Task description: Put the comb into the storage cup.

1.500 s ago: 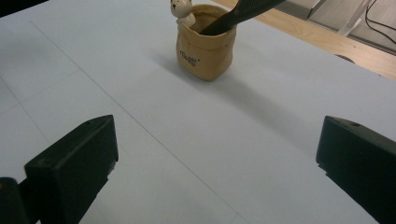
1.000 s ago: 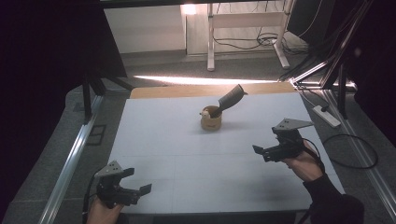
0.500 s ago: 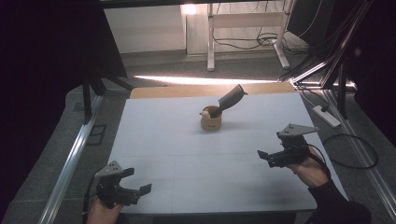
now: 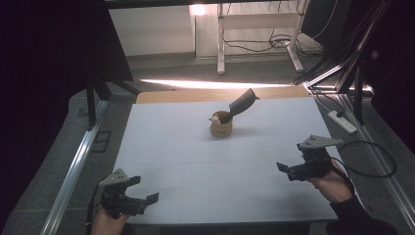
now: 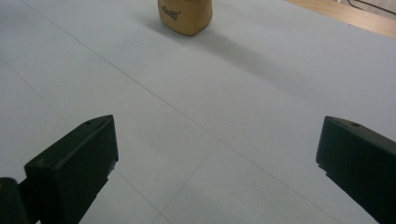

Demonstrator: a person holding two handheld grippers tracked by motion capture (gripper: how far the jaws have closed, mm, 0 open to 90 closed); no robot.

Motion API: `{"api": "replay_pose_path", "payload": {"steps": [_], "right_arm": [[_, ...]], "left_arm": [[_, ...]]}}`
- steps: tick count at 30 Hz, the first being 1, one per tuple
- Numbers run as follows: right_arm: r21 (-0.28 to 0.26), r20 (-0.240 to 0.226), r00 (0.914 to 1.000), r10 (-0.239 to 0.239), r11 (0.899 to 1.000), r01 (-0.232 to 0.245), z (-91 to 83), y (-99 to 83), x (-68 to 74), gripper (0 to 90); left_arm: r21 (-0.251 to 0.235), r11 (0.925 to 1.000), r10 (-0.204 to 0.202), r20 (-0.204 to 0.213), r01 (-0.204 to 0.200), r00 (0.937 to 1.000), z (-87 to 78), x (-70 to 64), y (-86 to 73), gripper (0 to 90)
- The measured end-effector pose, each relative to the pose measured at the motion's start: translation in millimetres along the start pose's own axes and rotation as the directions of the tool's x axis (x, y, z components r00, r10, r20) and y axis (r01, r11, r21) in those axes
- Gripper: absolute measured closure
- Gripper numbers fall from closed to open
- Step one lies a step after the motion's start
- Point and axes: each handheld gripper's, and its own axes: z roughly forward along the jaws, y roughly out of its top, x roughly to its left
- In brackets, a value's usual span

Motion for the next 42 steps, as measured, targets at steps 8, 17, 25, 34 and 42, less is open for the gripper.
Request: {"api": "replay_pose_path", "payload": {"steps": [8, 17, 25, 34, 42], "right_arm": [[0.014, 0.019, 0.9997, 0.016, 1.0, -0.016, -8.6, -10.9, -4.3, 0.0], [0.028, 0.045, 0.9986, 0.026, 0.999, -0.028, -14.6, -22.6, -7.0, 0.0], [0.041, 0.07, 0.9971, 0.03, 0.999, -0.033, -20.2, -32.1, -6.8, 0.0], [0.063, 0.096, 0.9942, 0.05, 0.996, -0.056, -28.7, -43.2, -4.0, 0.0], [0.123, 0.13, 0.9901, 0.052, 0.99, -0.068, -33.2, -53.7, 0.2, 0.0]], "left_arm": [[-0.006, 0.9999, 0.012, -0.004, -0.012, 0.9999, -0.7, -1.4, -0.2, 0.4], [-0.01, 0.9994, 0.033, -0.007, -0.033, 0.9994, -1.2, -3.5, -0.5, 0.4], [-0.032, 0.9987, 0.04, -0.009, -0.04, 0.9992, -3.1, -4.4, -1.8, 0.5], [-0.031, 0.9987, 0.04, -0.017, -0.04, 0.9991, -2.9, -5.0, -1.7, 0.8], [-0.027, 0.9987, 0.042, -0.019, -0.043, 0.9989, -2.9, -5.2, -1.5, 0.9]]}}
